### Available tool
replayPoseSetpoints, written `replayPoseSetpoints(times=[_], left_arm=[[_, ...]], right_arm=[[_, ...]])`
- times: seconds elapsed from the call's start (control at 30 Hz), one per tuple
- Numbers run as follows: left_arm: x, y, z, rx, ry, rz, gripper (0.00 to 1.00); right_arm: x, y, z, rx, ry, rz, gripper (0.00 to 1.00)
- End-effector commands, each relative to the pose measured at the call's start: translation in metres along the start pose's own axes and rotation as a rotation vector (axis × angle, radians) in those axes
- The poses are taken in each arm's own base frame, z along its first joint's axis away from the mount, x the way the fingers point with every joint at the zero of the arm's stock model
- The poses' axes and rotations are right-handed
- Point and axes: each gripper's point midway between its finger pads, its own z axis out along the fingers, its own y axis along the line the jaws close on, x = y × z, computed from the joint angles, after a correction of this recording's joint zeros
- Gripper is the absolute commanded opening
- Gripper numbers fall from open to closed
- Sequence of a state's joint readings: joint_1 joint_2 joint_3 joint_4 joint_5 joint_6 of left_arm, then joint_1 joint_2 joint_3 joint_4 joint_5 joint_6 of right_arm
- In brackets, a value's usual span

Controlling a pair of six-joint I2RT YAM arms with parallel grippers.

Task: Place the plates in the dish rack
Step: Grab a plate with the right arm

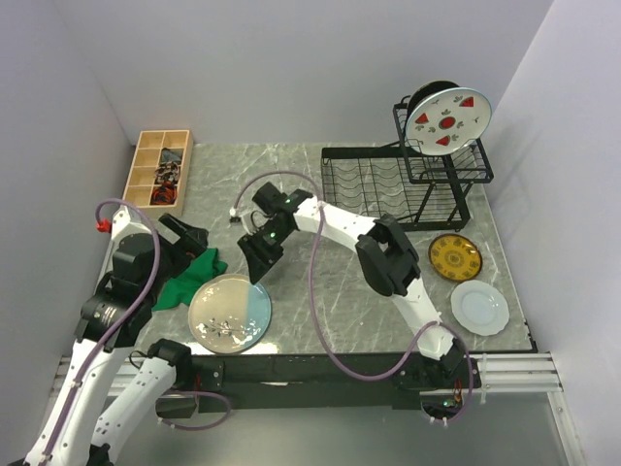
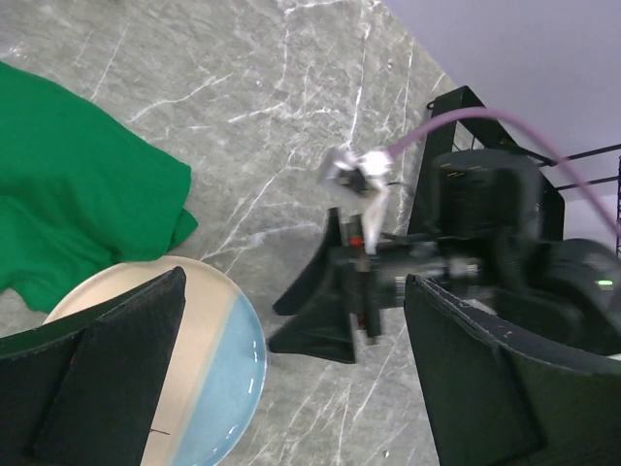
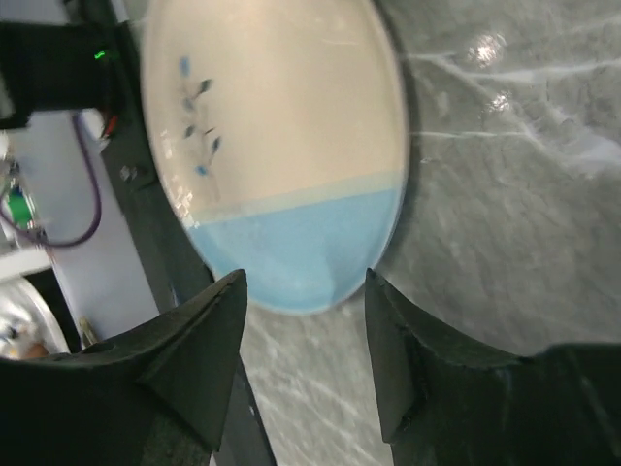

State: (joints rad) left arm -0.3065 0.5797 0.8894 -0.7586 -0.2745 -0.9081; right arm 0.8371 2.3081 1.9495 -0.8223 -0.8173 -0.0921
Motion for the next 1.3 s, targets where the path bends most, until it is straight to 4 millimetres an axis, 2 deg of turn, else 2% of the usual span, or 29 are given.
replayPoseSetpoints(times=[0.0,0.2,0.33,0.43,0.47,0.57,0.67,0.73,0.77,0.83,0.87,0.97,1.0,1.1,1.17,1.2,1.23,1.27], left_arm=[[0.000,0.007,-0.003,-0.018,-0.009,-0.011,0.99],[0.000,0.005,-0.004,-0.013,-0.003,-0.004,1.00],[-0.003,0.004,-0.006,-0.003,-0.013,0.005,0.99],[-0.002,-0.001,-0.005,0.028,-0.015,0.016,0.99],[0.000,-0.001,-0.004,0.035,-0.009,0.023,0.99],[0.002,-0.008,0.001,0.077,-0.006,0.055,0.99],[0.000,-0.021,0.003,0.159,-0.026,0.108,1.00],[-0.009,-0.036,0.001,0.241,-0.079,0.137,1.00],[-0.003,-0.038,0.004,0.279,-0.071,0.202,0.99],[-0.008,-0.054,0.005,0.368,-0.114,0.257,0.99],[-0.002,-0.052,0.012,0.381,-0.109,0.327,0.99],[0.008,-0.066,0.024,0.469,-0.094,0.455,0.99],[0.017,-0.073,0.024,0.522,-0.059,0.489,1.00],[0.031,-0.087,0.036,0.630,-0.028,0.574,0.99],[0.049,-0.087,0.046,0.689,0.041,0.590,1.00],[0.045,-0.095,0.048,0.731,0.024,0.590,1.00],[0.056,-0.091,0.057,0.768,0.107,0.583,0.99],[0.059,-0.092,0.061,0.787,0.146,0.561,1.00]], right_arm=[[-0.003,-0.019,0.024,0.106,-0.024,0.085,0.57],[0.014,-0.033,0.052,0.187,0.027,0.119,0.52],[0.023,-0.045,0.058,0.237,0.038,0.155,0.47],[0.029,-0.052,0.059,0.269,0.045,0.157,0.32],[0.029,-0.054,0.060,0.274,0.048,0.157,0.21],[0.028,-0.059,0.057,0.301,0.049,0.145,0.00],[0.016,-0.062,0.038,0.302,0.018,0.131,0.00],[0.008,-0.067,0.015,0.260,-0.027,0.136,0.00],[0.002,-0.061,0.000,0.246,-0.055,0.100,0.00],[-0.003,-0.062,-0.026,0.217,-0.093,0.058,0.00],[-0.007,-0.056,-0.043,0.226,-0.111,-0.017,0.00],[-0.004,-0.048,-0.073,0.272,-0.122,-0.125,0.00],[-0.004,-0.047,-0.081,0.289,-0.130,-0.144,0.00],[-0.003,-0.054,-0.111,0.380,-0.170,-0.176,0.00],[-0.001,-0.064,-0.132,0.435,-0.201,-0.178,0.00],[0.001,-0.067,-0.138,0.452,-0.208,-0.180,0.00],[0.000,-0.071,-0.144,0.467,-0.220,-0.190,0.00],[0.004,-0.072,-0.150,0.481,-0.227,-0.201,0.00]])
